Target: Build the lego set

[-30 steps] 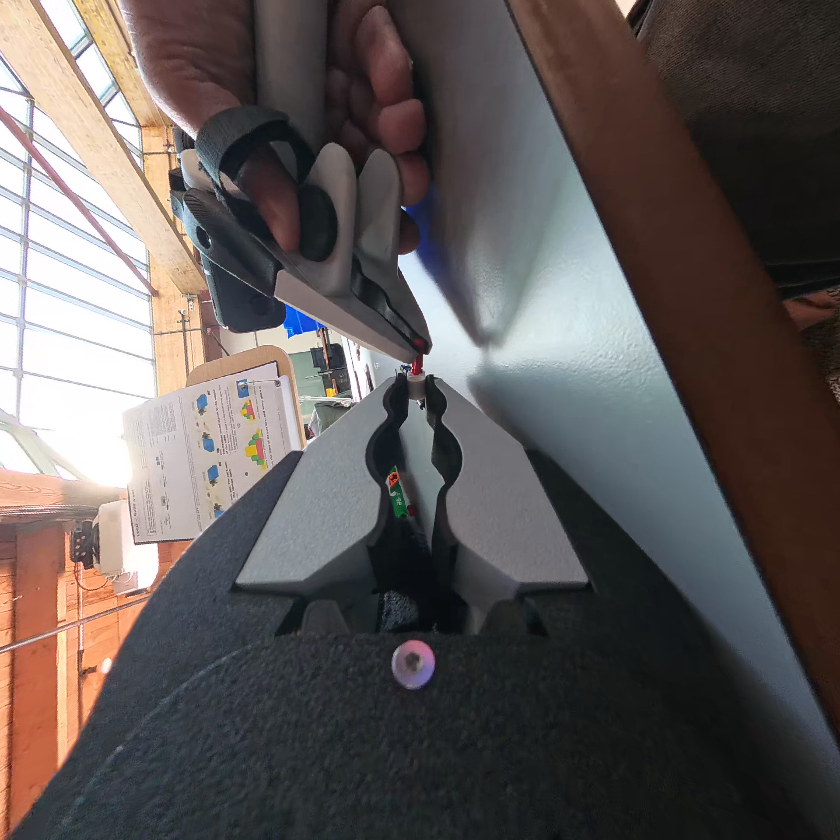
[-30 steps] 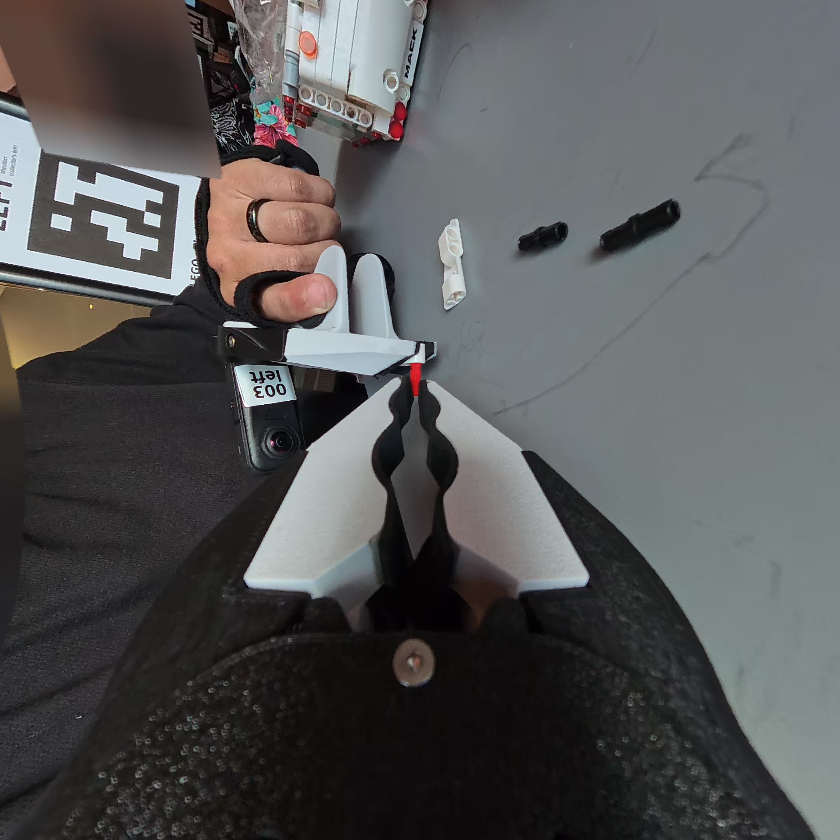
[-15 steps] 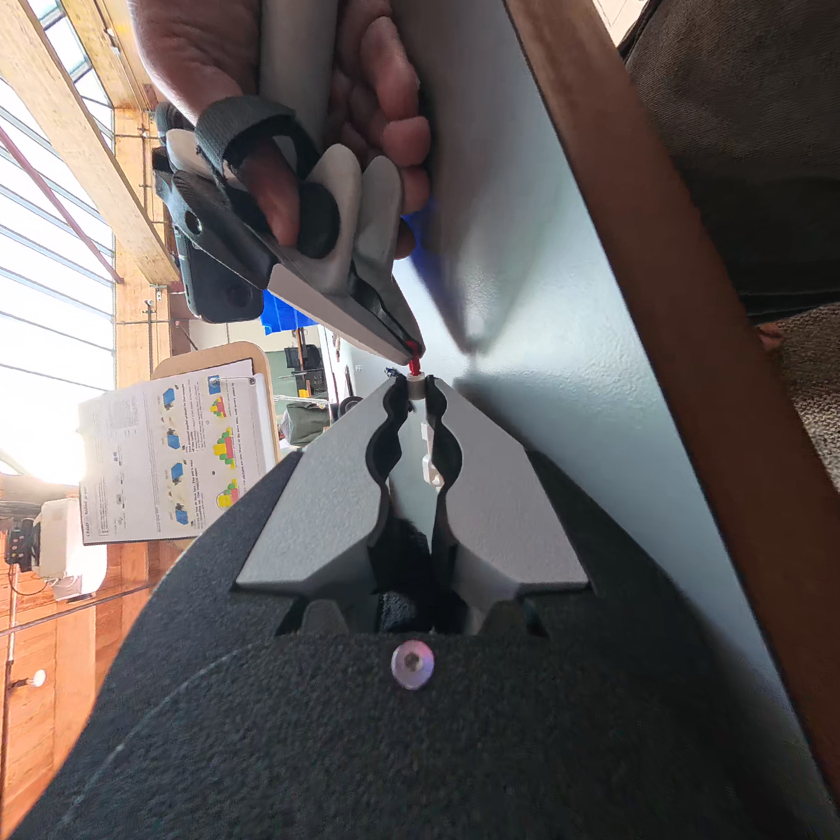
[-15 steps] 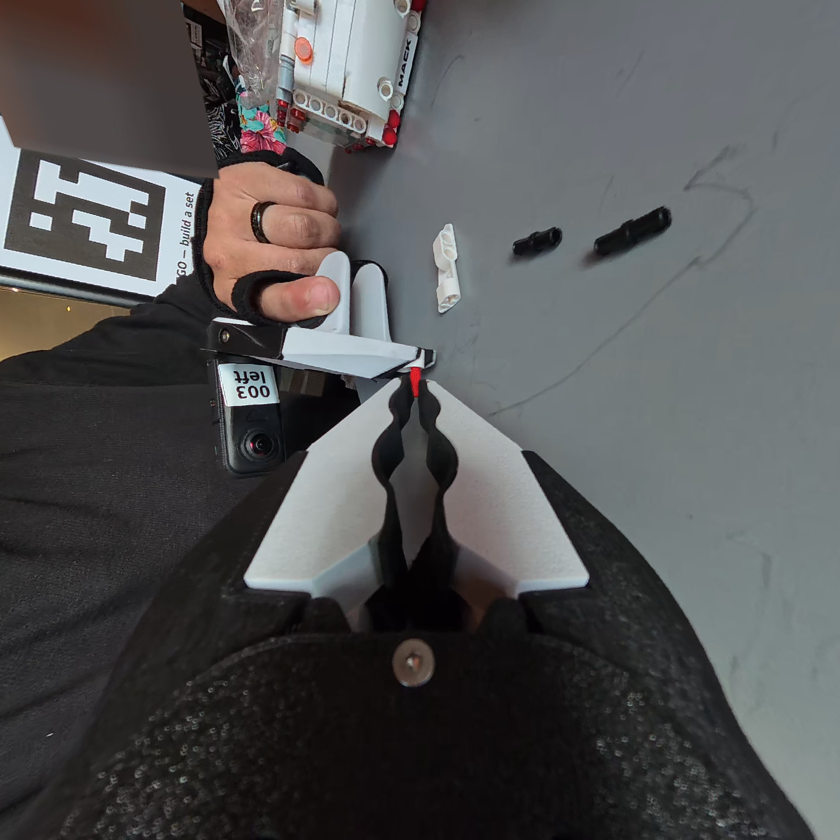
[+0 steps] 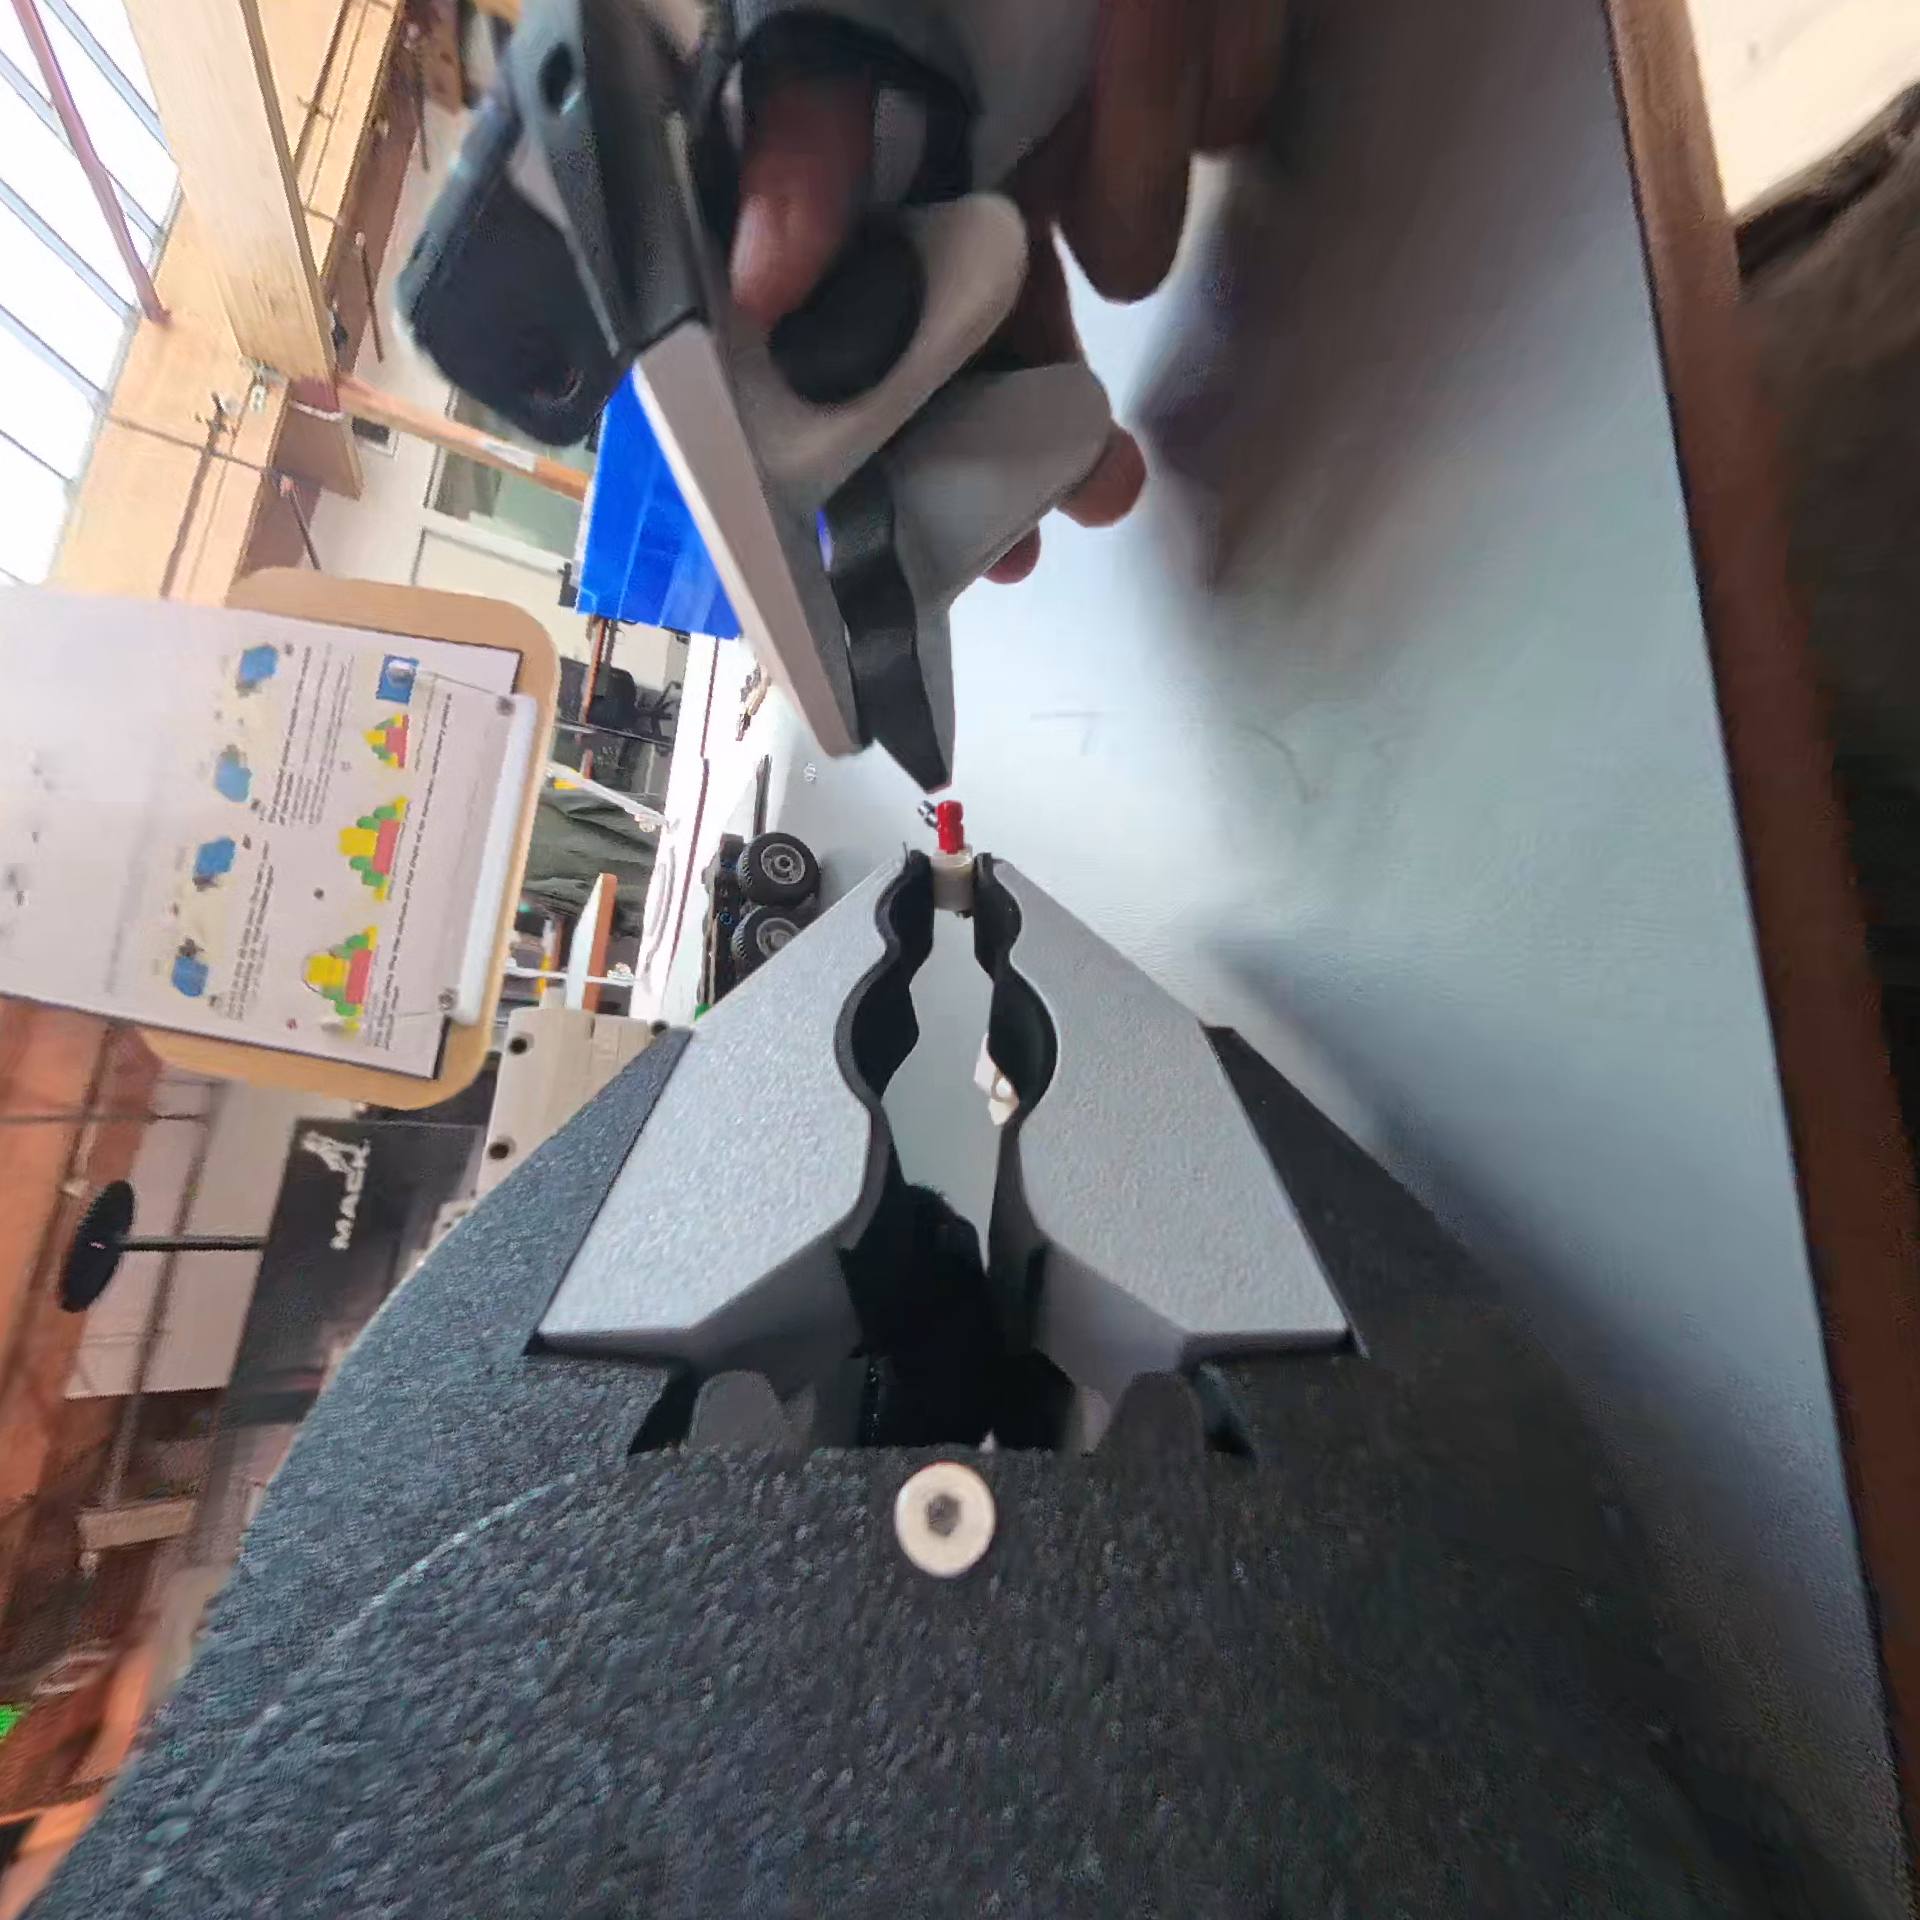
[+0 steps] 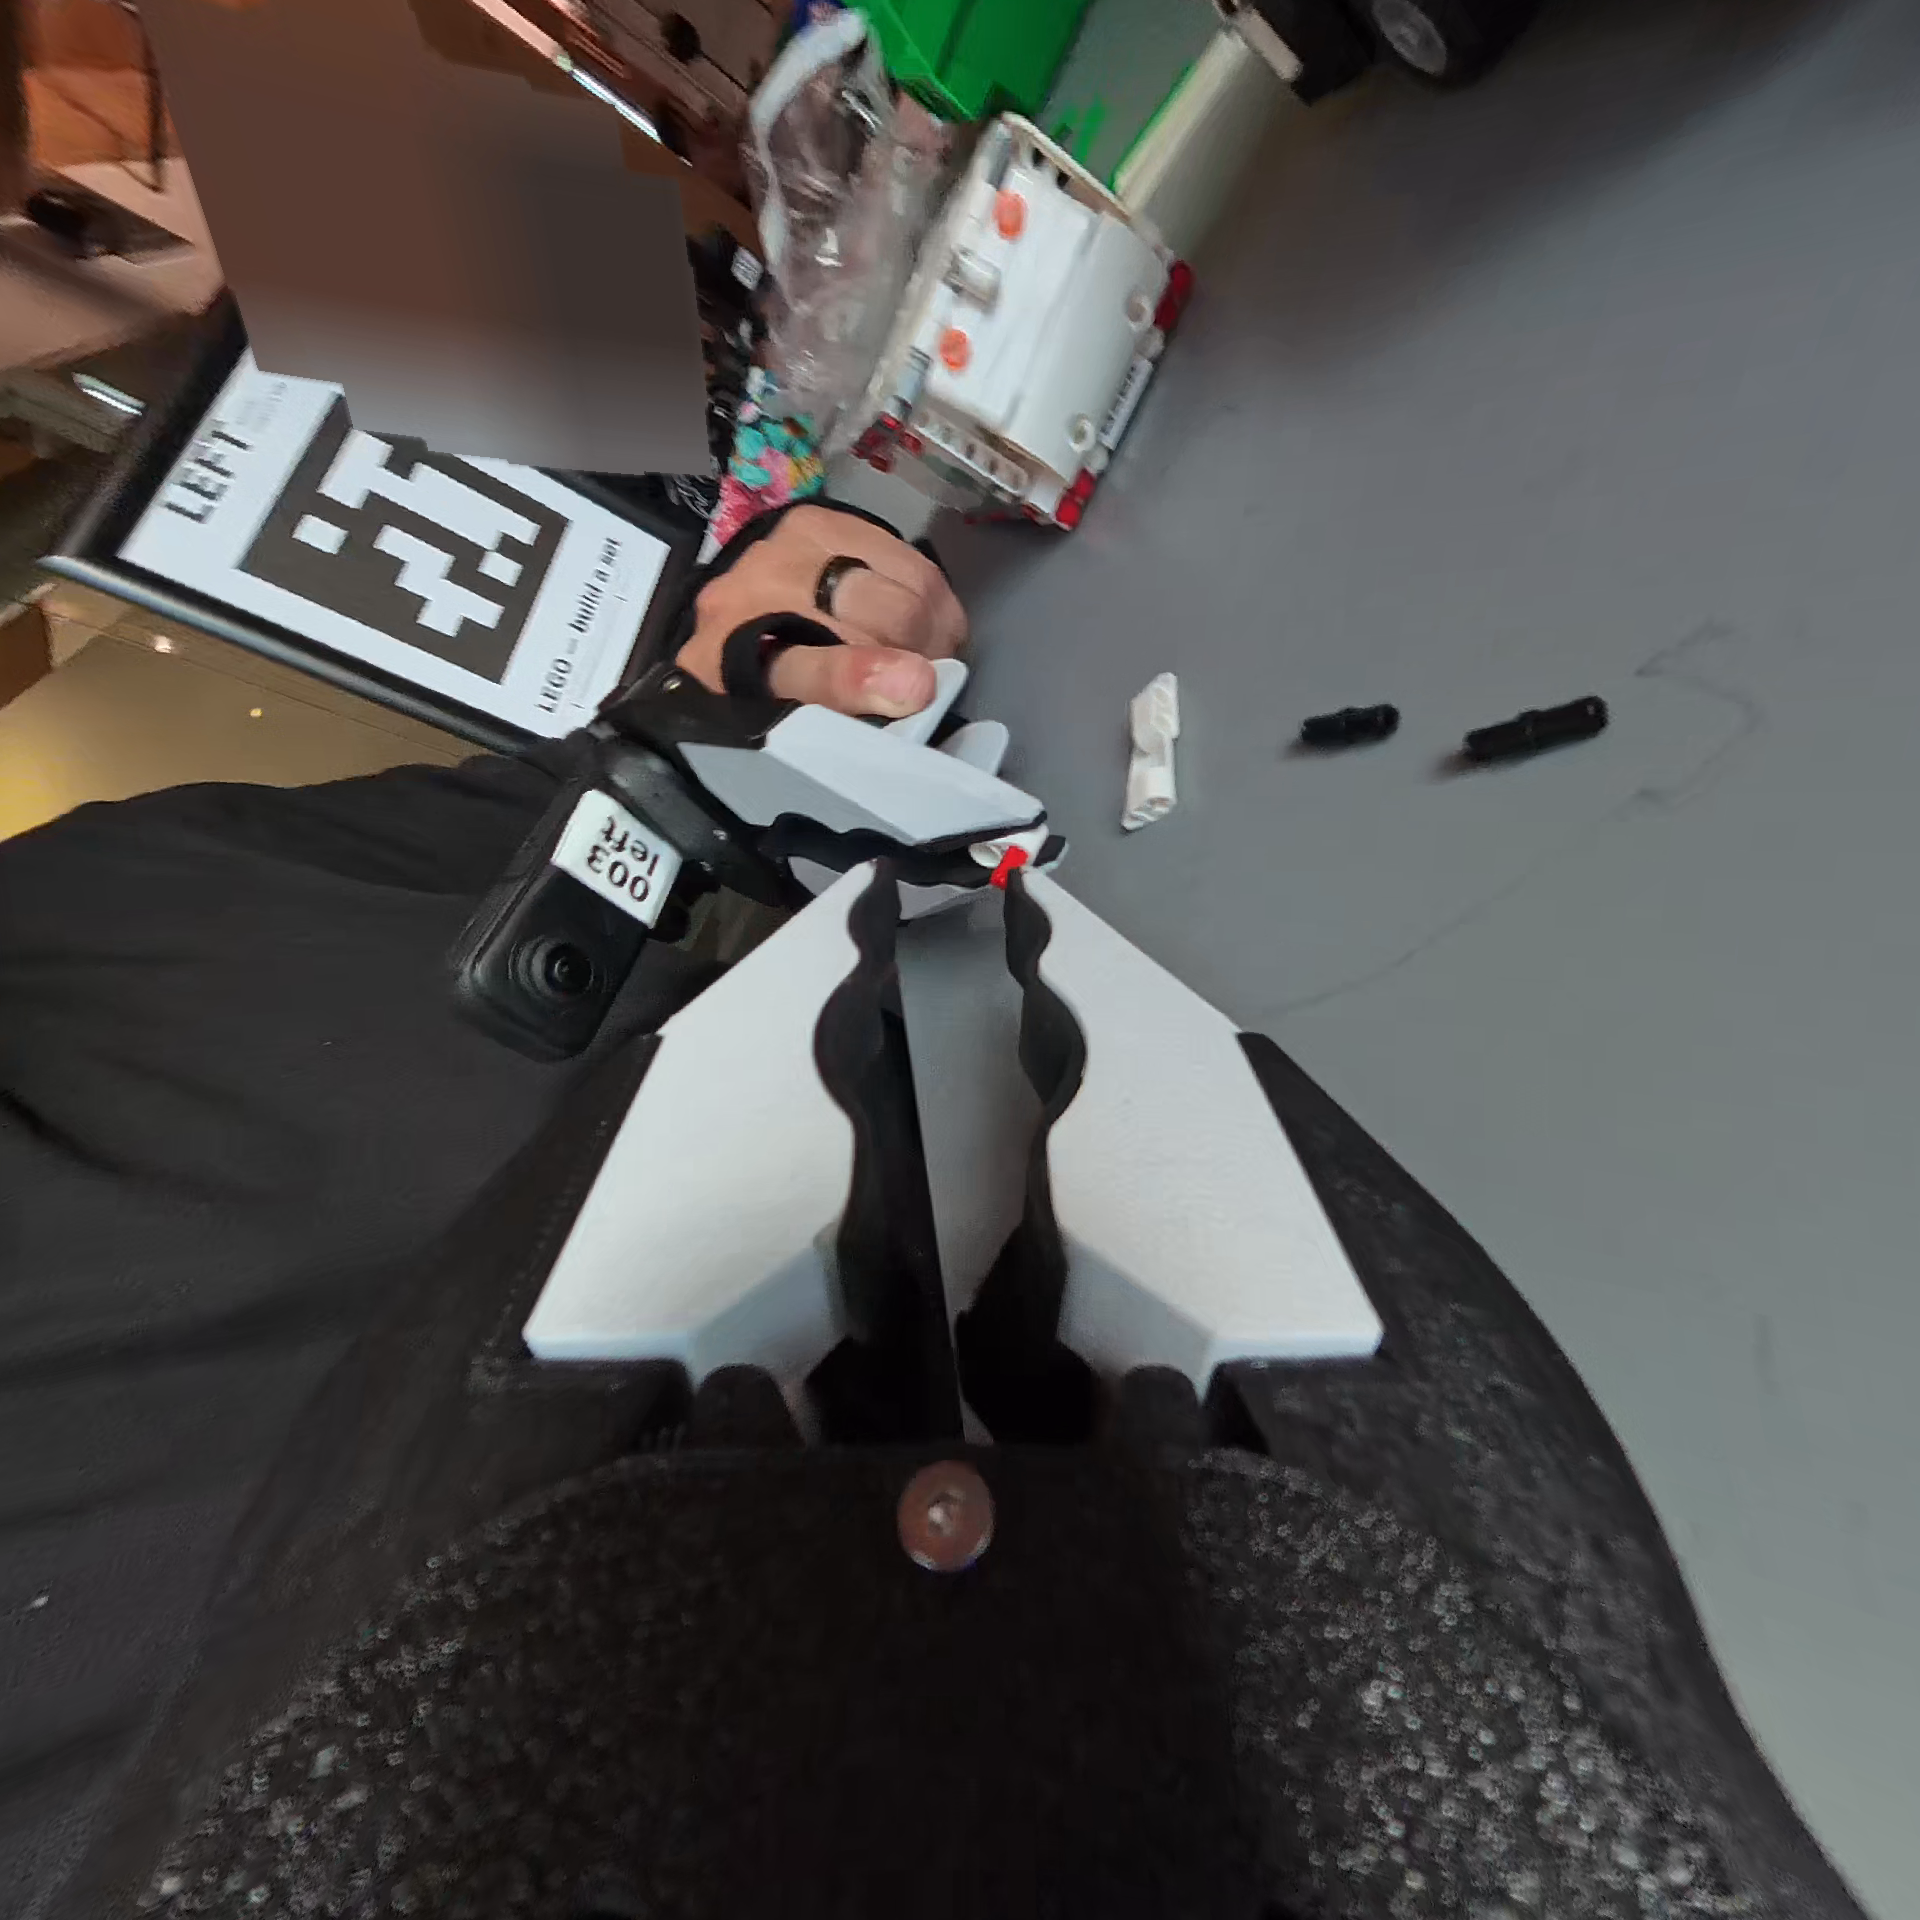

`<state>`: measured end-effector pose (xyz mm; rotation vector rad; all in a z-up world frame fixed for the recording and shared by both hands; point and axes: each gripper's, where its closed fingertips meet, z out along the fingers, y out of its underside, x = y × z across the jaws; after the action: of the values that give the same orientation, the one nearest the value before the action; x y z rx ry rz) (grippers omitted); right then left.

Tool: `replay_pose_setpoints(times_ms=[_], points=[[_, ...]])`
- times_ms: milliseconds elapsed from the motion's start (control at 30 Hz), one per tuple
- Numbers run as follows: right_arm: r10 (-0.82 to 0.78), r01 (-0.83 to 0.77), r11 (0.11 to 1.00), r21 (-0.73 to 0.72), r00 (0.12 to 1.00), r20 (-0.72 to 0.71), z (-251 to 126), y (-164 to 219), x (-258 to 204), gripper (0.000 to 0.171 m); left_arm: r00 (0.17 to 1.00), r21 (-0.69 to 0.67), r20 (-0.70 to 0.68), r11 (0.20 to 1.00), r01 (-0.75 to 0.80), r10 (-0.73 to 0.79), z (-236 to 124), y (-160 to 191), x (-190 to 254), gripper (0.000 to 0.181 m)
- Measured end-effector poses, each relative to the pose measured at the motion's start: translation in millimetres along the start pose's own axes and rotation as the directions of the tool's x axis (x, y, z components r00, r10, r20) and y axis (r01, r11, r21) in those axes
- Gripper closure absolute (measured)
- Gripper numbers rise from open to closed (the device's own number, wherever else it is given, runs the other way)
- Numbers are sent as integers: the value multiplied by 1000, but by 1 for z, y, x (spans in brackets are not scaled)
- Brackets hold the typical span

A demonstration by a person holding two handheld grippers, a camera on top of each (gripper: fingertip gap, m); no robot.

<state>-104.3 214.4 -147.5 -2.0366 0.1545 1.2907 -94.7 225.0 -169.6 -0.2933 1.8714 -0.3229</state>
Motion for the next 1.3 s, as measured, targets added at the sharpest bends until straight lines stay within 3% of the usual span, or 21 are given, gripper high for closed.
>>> replay_pose_setpoints(times_ms=[100,200,333,433,500,567,633,733,833,900,1100,1300], points=[[-75,66,989,135,995,61,-12,-16,-15,142,962,63,-32,960,274,-272,-10,-6,-18,175],[-44,23,992,122,984,171,-3,-14,-30,129,833,181,-129,814,553,-538,-23,-20,-37,175],[-74,41,993,115,951,301,7,-14,-51,130,510,265,-377,437,859,-773,-39,-35,-61,175],[-222,185,967,172,949,225,12,-15,-52,130,241,203,-518,156,967,-820,-46,-31,-78,175],[-388,349,902,256,914,122,14,-23,-59,128,108,158,-576,19,987,-810,-51,-30,-87,176],[-581,590,762,266,805,-120,12,-33,-57,124,-29,79,-620,-100,992,-784,-53,-30,-91,176],[-702,759,641,110,638,-316,8,-39,-57,127,-170,-16,-647,-209,978,-743,-55,-31,-93,176],[-803,875,475,-90,390,-450,2,-51,-76,133,-378,-180,-673,-355,918,-636,-57,-34,-92,176],[-873,912,303,-276,149,-465,3,-53,-83,142,-476,-273,-695,-415,868,-539,-63,-40,-93,176],[-901,906,249,-343,87,-424,8,-50,-82,139,-511,-317,-705,-426,847,-491,-68,-43,-92,176],[-927,917,229,-325,103,-362,16,-44,-88,147,-579,-408,-715,-437,801,-393,-74,-47,-85,176],[-936,916,235,-326,124,-328,17,-37,-88,154,-588,-434,-709,-418,799,-388,-76,-51,-78,176]])
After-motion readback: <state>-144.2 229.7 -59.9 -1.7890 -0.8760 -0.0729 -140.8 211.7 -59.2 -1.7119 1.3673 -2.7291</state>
